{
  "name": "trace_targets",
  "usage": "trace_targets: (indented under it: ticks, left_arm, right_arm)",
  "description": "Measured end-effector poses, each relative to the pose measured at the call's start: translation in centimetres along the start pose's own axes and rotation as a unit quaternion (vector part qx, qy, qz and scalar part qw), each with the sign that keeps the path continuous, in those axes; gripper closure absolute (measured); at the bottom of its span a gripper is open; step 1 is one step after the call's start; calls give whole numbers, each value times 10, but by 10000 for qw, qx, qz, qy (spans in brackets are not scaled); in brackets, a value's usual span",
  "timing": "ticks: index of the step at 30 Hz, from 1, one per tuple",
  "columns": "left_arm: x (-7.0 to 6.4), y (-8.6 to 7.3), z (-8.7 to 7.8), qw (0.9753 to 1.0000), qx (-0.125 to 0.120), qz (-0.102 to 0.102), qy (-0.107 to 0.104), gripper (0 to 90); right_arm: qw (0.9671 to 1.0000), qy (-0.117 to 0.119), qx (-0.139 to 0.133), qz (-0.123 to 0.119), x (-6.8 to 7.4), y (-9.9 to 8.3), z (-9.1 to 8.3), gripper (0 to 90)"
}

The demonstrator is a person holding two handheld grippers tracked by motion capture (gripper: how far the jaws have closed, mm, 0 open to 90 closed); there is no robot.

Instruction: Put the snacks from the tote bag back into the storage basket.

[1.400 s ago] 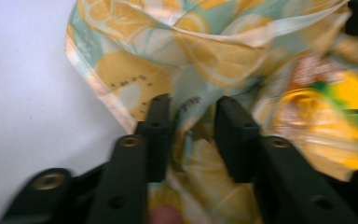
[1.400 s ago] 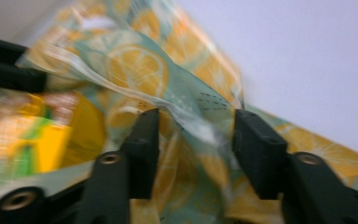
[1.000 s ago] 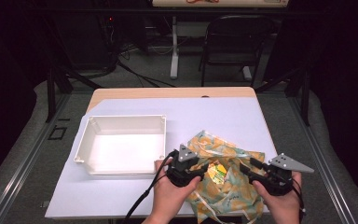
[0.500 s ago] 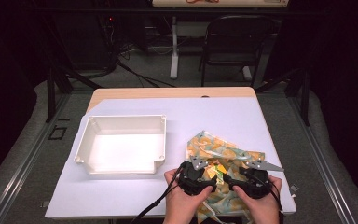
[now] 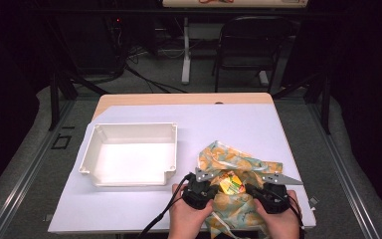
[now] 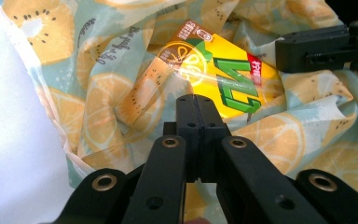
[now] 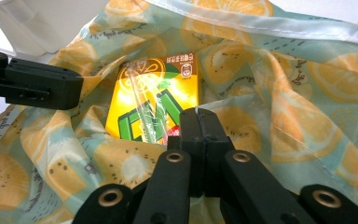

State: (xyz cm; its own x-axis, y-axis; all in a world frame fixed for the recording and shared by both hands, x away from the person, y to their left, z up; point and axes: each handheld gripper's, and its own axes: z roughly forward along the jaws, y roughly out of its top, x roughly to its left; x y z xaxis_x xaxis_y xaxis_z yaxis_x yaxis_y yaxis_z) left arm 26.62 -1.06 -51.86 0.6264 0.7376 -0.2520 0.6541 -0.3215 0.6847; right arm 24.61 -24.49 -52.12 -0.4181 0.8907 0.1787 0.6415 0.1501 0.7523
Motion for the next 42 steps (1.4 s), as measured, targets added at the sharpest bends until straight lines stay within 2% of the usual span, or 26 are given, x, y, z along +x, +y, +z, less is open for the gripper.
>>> trace_targets:
  ticks: [3,5,7,10,12,15,19,20,24,26,29,31,33,34,35,38,39,40,41,42]
  left_arm:
    - [3,-9,1,9999,95,11,34,900]
    - [5,-17,3,9996,286,56,26,900]
    - [6,-27,5,9993,371,52,2,900]
    - [4,-33,7,9990,430,80,0,900]
    - [0,-35,10,9986,478,207,58,900]
    - [-3,-38,12,9977,600,306,29,900]
    - [3,-39,6,9965,733,404,52,900]
    - [4,-39,6,9969,702,343,18,900]
    - [2,-41,6,9967,668,446,72,900]
    - [1,-42,5,9966,640,523,68,900]
    - [4,-42,-2,9977,515,438,-64,887]
    - [4,-39,-8,9983,387,425,-96,827]
    - [3,-35,-16,9987,201,443,-123,749]
    - [2,-33,-19,9988,141,438,-169,721]
    - [2,-31,-22,9986,60,453,-256,696]
    - [-3,-23,-26,9977,-245,473,-412,660]
    - [-5,-21,-26,9975,-334,519,-351,660]
    - [-6,-18,-25,9965,-387,574,-468,655]
    - [-9,-15,-22,9959,-453,648,-431,642]
    - [-10,-13,-19,9952,-384,673,-603,622]
  right_arm:
    - [9999,-104,-3,-34,-2,-4,-5,900]
    - [9998,-142,109,-47,-7,-9,-11,900]
    - [9998,-62,205,-13,-12,-17,-14,900]
    - [9987,29,490,-108,-15,-31,-14,900]
    - [9979,-32,609,-197,-15,-34,-11,900]
    - [9965,-36,807,-201,-14,-36,-7,900]
    - [9952,46,941,-280,-11,-44,-11,900]
    - [9956,110,900,-234,-13,-46,-12,900]
    - [9955,121,909,-237,-16,-44,-11,898]
    - [9962,179,783,-337,-14,-45,-14,850]
    - [9979,406,412,-303,-15,-42,-27,753]
    - [9985,494,66,-213,-16,-40,-38,702]
    - [9980,545,-222,-245,-15,-36,-45,673]
    - [9971,565,-455,-244,-12,-33,-49,672]
    - [9963,583,-550,-295,-10,-31,-51,685]
    - [9940,570,-784,-508,0,-21,-55,875]
    - [9937,568,-792,-555,3,-17,-53,900]
    - [9942,547,-736,-568,5,-14,-50,900]
    - [9946,539,-667,-577,5,-11,-46,900]
    - [9953,509,-604,-561,6,-9,-42,900]
